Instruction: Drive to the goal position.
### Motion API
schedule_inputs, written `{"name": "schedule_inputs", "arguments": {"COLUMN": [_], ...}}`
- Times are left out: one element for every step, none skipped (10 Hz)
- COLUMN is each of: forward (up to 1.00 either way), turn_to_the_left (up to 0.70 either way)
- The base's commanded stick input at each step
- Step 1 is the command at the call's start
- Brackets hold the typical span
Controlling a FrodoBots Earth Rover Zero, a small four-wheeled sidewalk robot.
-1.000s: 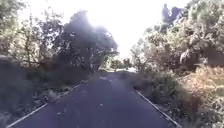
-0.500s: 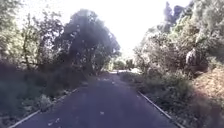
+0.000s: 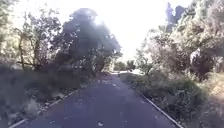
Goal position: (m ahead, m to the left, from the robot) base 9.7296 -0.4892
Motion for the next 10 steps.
{"name": "schedule_inputs", "arguments": {"forward": [0.50, 0.50, 0.50, 0.50, 0.50, 0.50, 0.50, 0.50, 0.50, 0.50], "turn_to_the_left": [0.00, 0.00, 0.00, 0.00, 0.00, 0.00, 0.00, 0.00, 0.00, 0.00]}}
